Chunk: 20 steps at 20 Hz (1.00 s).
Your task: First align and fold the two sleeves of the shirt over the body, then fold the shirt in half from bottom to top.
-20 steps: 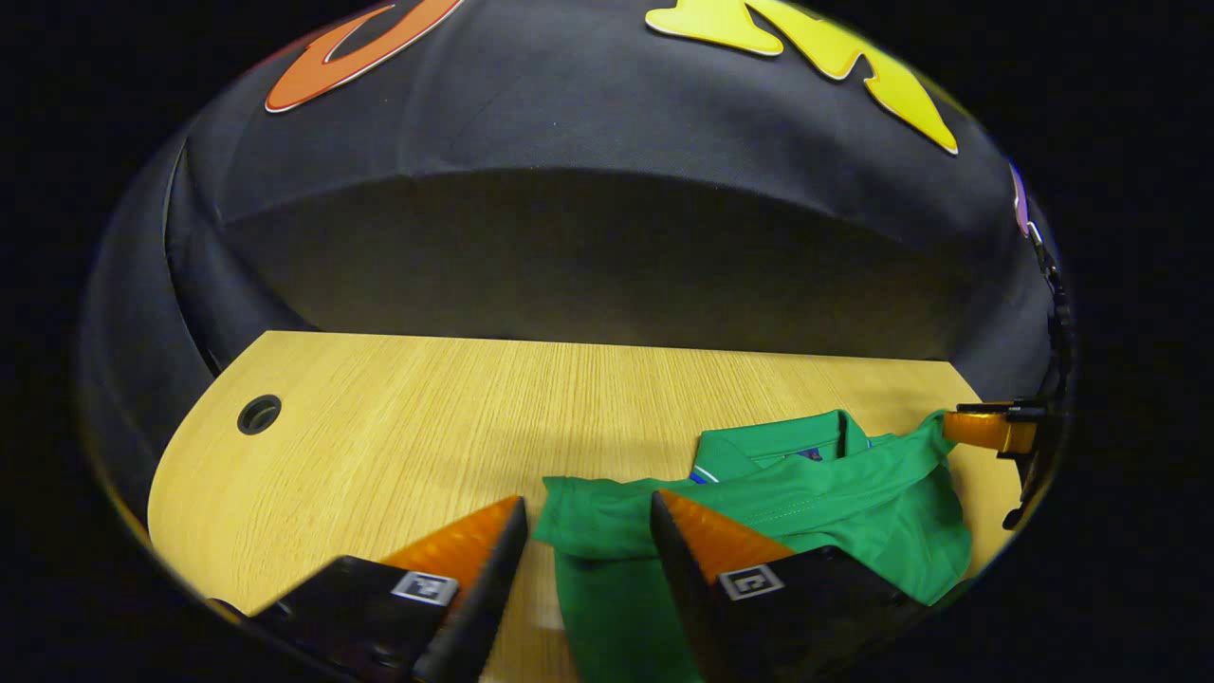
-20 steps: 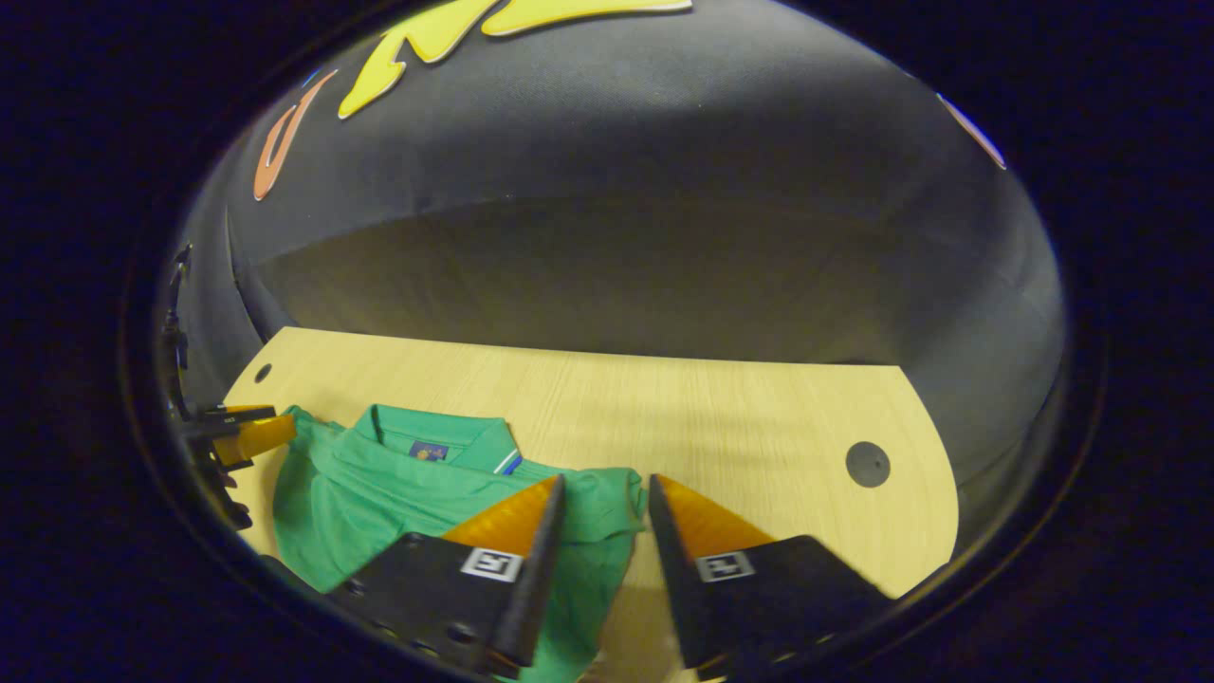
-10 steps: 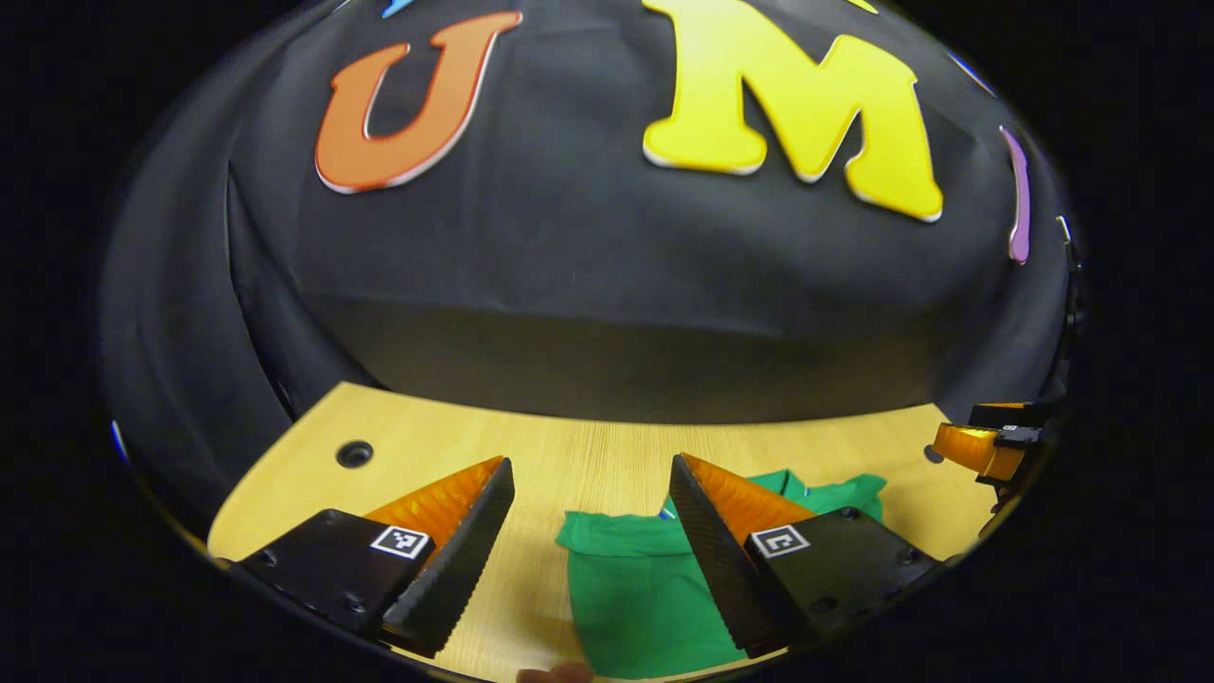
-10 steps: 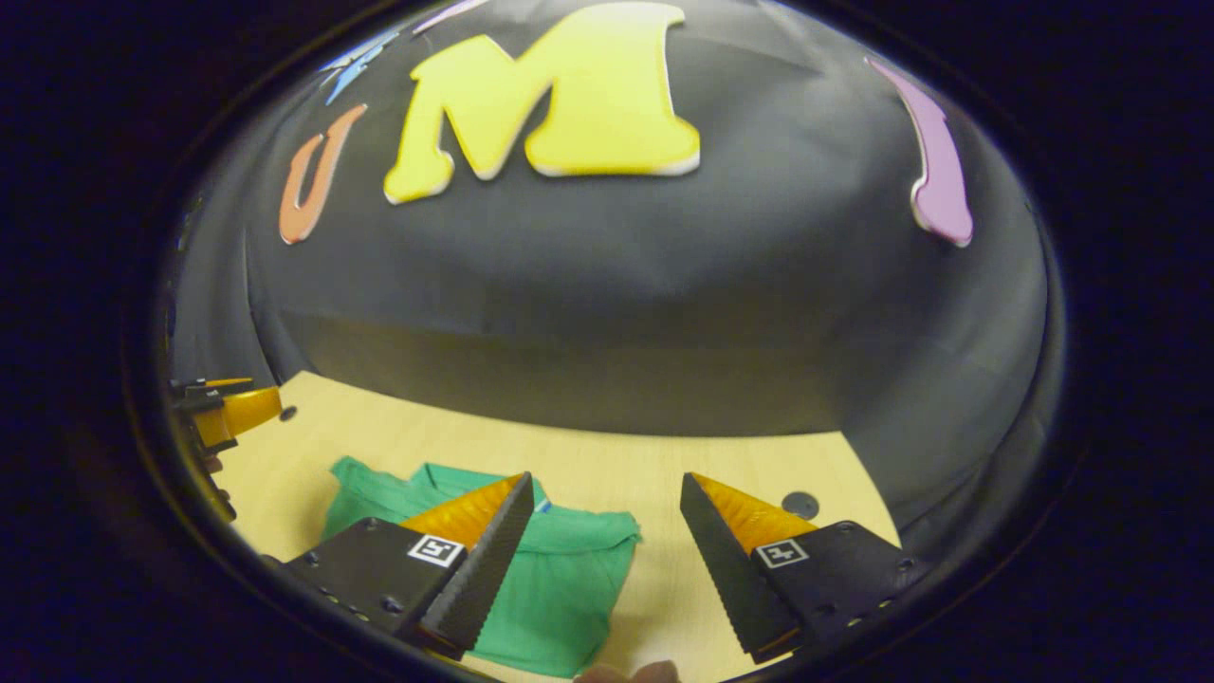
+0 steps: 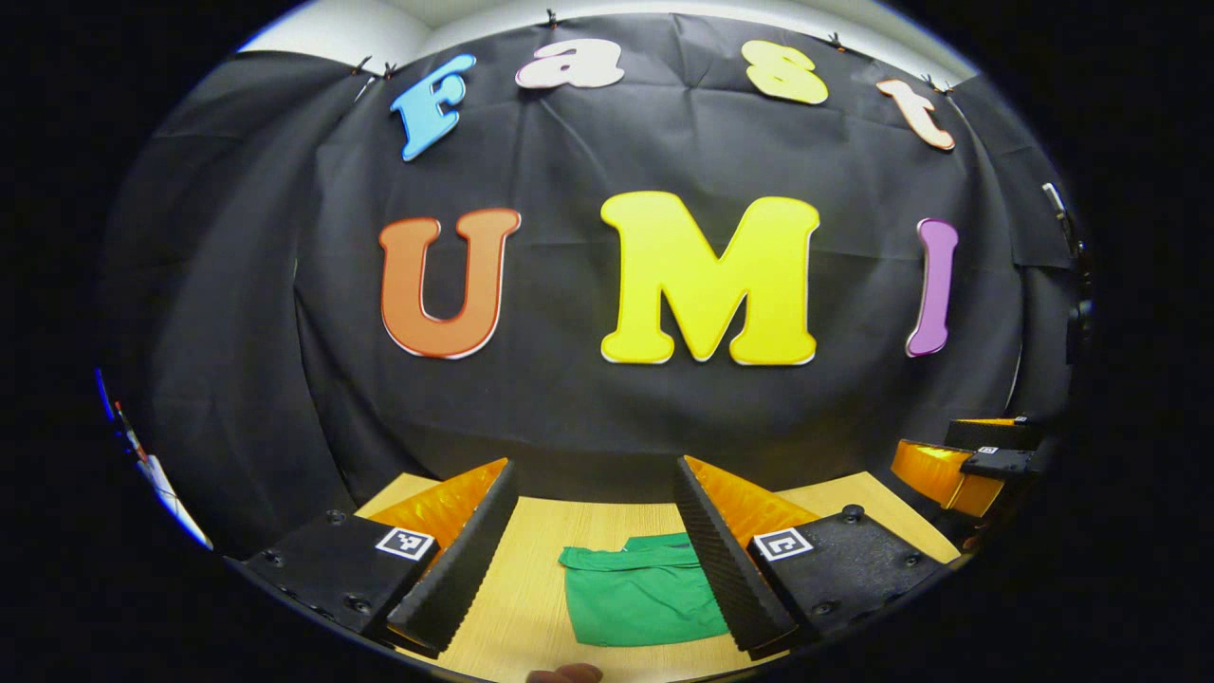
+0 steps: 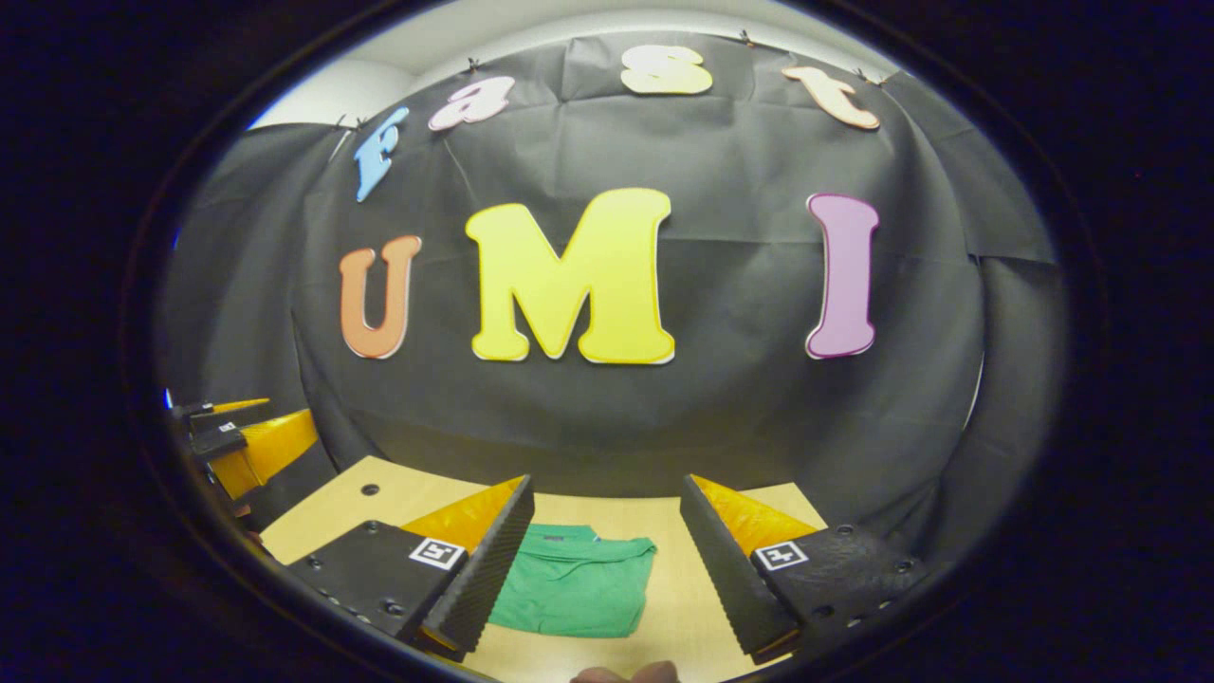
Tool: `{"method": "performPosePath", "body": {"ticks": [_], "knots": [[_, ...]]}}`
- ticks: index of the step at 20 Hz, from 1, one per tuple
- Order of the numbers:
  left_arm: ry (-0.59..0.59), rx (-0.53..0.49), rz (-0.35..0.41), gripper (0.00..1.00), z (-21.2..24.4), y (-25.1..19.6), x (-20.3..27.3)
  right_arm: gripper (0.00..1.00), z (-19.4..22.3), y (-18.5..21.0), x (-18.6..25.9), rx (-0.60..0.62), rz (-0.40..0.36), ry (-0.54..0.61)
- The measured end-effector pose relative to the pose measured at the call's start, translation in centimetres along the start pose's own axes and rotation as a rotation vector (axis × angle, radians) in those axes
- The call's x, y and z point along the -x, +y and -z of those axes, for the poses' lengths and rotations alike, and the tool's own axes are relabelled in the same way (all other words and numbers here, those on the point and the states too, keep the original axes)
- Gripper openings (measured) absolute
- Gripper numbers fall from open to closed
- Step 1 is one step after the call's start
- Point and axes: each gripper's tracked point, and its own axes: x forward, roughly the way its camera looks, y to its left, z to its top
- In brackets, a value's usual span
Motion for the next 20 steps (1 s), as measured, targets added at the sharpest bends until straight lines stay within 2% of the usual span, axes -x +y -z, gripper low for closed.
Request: {"method": "performPosePath", "body": {"ticks": [2, 3, 4, 5, 6, 8, 12, 20], "knots": [[-0.030, -0.029, -0.006, 1.00, -1.3, -0.1, 2.5, 0.96, -0.8, 0.1, 3.1, 0.009, 0.005, -0.032], [-0.038, -0.038, -0.008, 0.93, -1.7, -0.3, 3.6, 0.96, -1.1, 0.2, 4.5, 0.018, 0.007, -0.047], [-0.039, -0.045, -0.009, 1.00, -2.0, -0.5, 4.6, 0.94, -1.2, 0.3, 5.5, 0.029, 0.010, -0.054], [-0.034, -0.048, -0.003, 0.93, -2.1, -0.7, 5.6, 0.94, -1.4, 0.3, 6.7, 0.038, 0.010, -0.060], [-0.034, -0.050, 0.001, 1.00, -2.2, -0.9, 6.5, 0.94, -1.4, 0.3, 7.6, 0.043, 0.009, -0.065], [-0.045, -0.027, 0.008, 0.99, -2.7, -1.0, 7.7, 0.94, -1.6, 0.4, 9.1, 0.047, 0.012, -0.080], [-0.061, 0.000, 0.020, 1.00, -3.0, -1.6, 9.1, 0.95, -2.2, 0.8, 10.8, 0.022, 0.018, -0.104], [-0.061, 0.002, 0.028, 1.00, -3.0, -1.9, 8.8, 0.94, -2.6, 0.9, 11.0, 0.038, 0.021, -0.118]]}}
